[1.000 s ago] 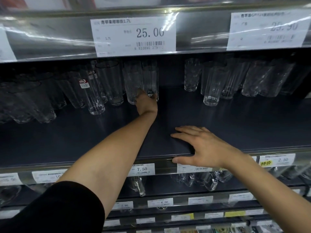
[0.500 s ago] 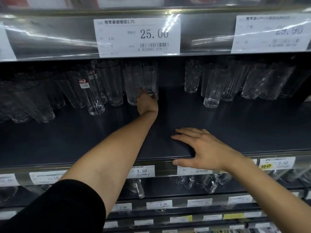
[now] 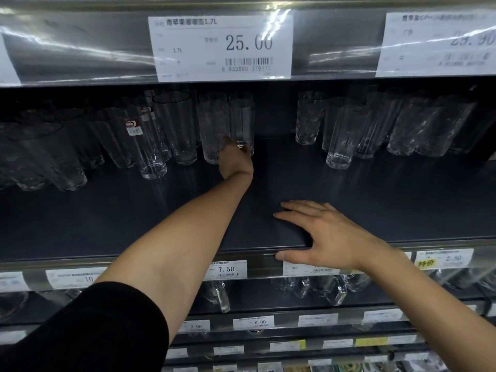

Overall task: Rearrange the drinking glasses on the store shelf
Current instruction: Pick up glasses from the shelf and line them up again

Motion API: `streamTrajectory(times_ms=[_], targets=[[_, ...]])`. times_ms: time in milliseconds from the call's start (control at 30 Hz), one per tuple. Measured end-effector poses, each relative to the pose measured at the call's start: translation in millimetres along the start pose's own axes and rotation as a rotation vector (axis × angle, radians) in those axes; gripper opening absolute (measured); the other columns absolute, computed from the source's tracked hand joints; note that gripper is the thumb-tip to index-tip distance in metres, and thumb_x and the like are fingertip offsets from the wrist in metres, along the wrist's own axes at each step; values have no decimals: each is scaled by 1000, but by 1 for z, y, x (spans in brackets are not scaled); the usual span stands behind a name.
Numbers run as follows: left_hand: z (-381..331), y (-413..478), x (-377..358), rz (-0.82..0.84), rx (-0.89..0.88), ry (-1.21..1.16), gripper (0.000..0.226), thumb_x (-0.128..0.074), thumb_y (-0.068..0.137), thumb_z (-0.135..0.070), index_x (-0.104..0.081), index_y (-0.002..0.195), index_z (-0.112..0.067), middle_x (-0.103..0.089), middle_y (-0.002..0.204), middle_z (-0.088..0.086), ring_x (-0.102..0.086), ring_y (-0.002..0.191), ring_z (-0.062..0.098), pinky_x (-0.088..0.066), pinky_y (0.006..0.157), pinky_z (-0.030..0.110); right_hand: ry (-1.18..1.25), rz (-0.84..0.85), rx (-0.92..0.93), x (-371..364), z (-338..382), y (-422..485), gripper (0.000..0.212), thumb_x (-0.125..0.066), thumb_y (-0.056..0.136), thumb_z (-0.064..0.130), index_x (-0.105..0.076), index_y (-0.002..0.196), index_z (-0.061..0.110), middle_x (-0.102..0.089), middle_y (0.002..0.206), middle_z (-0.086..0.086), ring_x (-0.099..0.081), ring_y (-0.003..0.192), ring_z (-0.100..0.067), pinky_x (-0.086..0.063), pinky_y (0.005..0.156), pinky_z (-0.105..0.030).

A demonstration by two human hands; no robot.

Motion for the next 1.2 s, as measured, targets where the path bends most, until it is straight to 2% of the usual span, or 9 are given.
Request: streamTrajectory(times_ms=[367, 500, 633, 800, 900, 967, 1067, 1133, 1200], targets=[[0, 3, -1, -13, 22, -7, 29, -60, 97, -26, -56, 111, -1, -67, 109, 19, -66, 100, 32, -56, 76, 40, -4, 2, 9, 2, 2, -1, 96, -31, 70, 90, -29, 152, 40, -20, 163, 13, -11, 149, -4, -15, 122, -35], [-4, 0, 3, -15, 41, -4, 32, -59, 97, -27, -57, 115, 0, -67, 112, 19, -66, 102, 32, -55, 77, 39, 7, -2, 10, 1, 2, -2, 94, -36, 72, 89, -29, 152, 40, -20, 163, 13, -11, 150, -5, -14, 122, -35], [-1, -4, 7, -10, 65, 6, 29, -60, 96, -22, -60, 115, 0, -68, 113, 18, -66, 104, 32, -55, 78, 37, 11, -2, 5, 1, 1, -2, 97, -32, 69, 91, -28, 152, 41, -20, 163, 13, -11, 150, -6, -13, 122, -34], [3, -21, 28, 25, 77, -20, 21, -59, 95, -18, -68, 107, -3, -70, 110, 12, -65, 104, 26, -40, 68, 23, 63, -4, -16, 3, 1, -1, 91, -51, 74, 83, -29, 151, 42, -19, 163, 16, -11, 149, -4, -8, 122, -29], [13, -34, 48, 117, 55, -77, 21, -60, 94, -17, -71, 111, -10, -71, 115, 6, -64, 108, 20, -39, 75, 16, 92, 7, -31, 4, 1, -2, 93, -54, 70, 84, -30, 150, 43, -18, 161, 20, -11, 149, -1, -5, 117, -23], [19, -38, 63, 258, 61, -120, 25, -65, 92, -17, -70, 116, -11, -69, 120, 4, -63, 109, 18, -40, 83, 14, 140, 20, -43, 5, 3, -3, 92, -54, 68, 84, -36, 148, 43, -22, 158, 23, -14, 147, 3, -5, 115, -20], [25, -53, 95, 526, 82, -163, 29, -72, 88, -22, -70, 116, -15, -68, 118, 0, -58, 102, 10, -41, 81, 15, 406, -64, -147, 13, 1, -5, 77, -49, 69, 85, -57, 133, 42, -45, 144, 25, -35, 136, 8, -25, 118, -24], [26, -69, 123, 645, 54, -196, 26, -73, 88, -24, -72, 113, -18, -69, 114, -2, -59, 98, 6, -42, 77, 12, 468, -161, -230, 18, 4, -10, 67, -51, 73, 79, -63, 126, 40, -57, 128, 28, -50, 126, 5, -36, 108, -19], [29, -86, 148, 706, 35, -257, 19, -71, 90, -21, -73, 108, -20, -71, 108, -2, -63, 101, 8, -48, 92, 18, 480, -310, -300, 19, 13, -23, 56, -61, 80, 63, -64, 127, 32, -61, 123, 24, -56, 119, 2, -37, 99, -12]])
Point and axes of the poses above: each hand's wrist, its own y-axis towards the middle knuckle, its own x-axis out of the back of the hand, z = x × y, the point moved 3 cm from there along y, towards the middle knuckle
